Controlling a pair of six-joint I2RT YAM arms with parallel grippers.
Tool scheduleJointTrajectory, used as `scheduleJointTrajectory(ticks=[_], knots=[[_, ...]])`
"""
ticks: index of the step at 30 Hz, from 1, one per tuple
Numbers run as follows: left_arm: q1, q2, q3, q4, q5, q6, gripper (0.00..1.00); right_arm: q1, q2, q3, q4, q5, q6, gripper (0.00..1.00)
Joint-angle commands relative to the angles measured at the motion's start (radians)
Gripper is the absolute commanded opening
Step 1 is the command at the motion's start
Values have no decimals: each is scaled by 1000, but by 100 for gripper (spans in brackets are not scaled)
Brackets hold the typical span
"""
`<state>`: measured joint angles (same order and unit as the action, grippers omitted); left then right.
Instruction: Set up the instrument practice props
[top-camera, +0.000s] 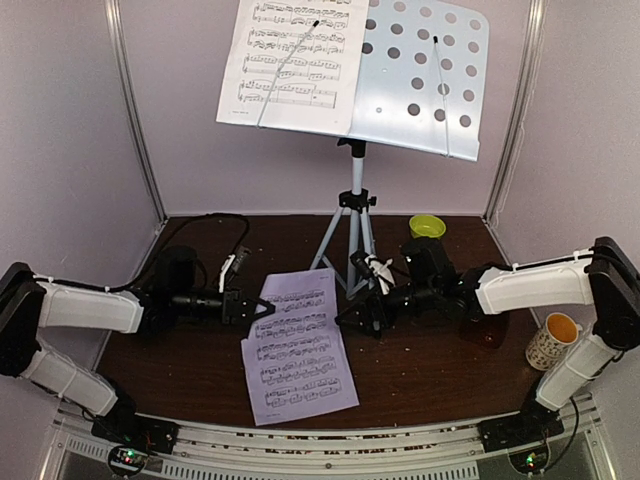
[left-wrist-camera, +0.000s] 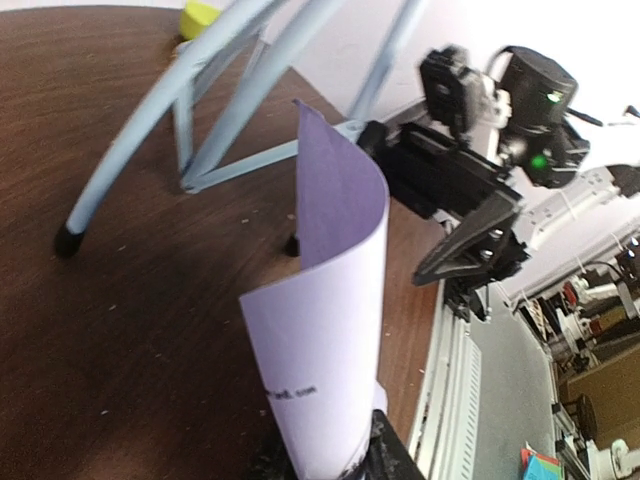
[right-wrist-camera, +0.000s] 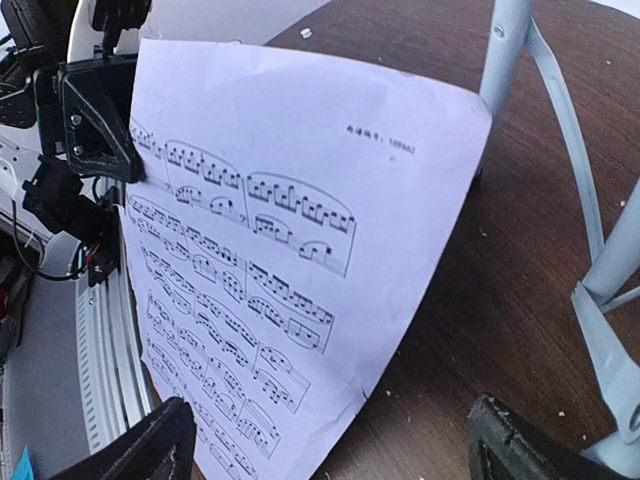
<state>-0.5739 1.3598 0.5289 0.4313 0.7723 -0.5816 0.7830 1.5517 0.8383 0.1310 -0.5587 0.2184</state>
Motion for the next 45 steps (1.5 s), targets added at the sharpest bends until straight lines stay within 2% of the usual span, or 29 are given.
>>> scheduleJointTrajectory(ticks=[1,6,13,15,17,20,22,23,24,27,33,35,37,41,45], knots=[[-45,-29,-17,148,103,-5,23,-9,34,-12,136,-56,26,96],[-103,-53,-2,177,164,-14,23,-9,61,-28,243,-110,71,93],[-108,-67,8,215,202,-38,22,-12,10,-99,284,-117,61,95],[-110,-67,8,242,210,-56,22,-12,-10,-125,320,-148,63,91],[-110,-67,13,258,210,-68,23,-11,-19,-145,405,-203,110,77],[-110,-74,31,220,194,-55,23,-5,-38,-182,571,-257,205,40],[-110,-90,45,158,165,-20,24,-1,-71,-193,572,-267,219,17],[-111,-100,47,133,149,-7,28,0,-84,-196,554,-266,214,6],[-110,-112,48,111,126,5,34,2,-117,-198,527,-258,203,0],[-109,-177,35,59,27,40,55,3,-206,-202,383,-222,130,0],[-107,-365,17,-161,-306,142,95,30,-391,-163,77,-132,-67,0],[-106,-390,15,-206,-342,164,98,50,-445,-144,-17,-98,-131,0],[-106,-394,14,-210,-312,177,98,67,-494,-126,-100,-58,-177,0],[-118,-374,11,-121,-220,172,98,73,-582,-101,-196,-24,-206,0],[-167,-357,21,-78,-261,216,98,78,-656,-76,-250,-11,-215,0]])
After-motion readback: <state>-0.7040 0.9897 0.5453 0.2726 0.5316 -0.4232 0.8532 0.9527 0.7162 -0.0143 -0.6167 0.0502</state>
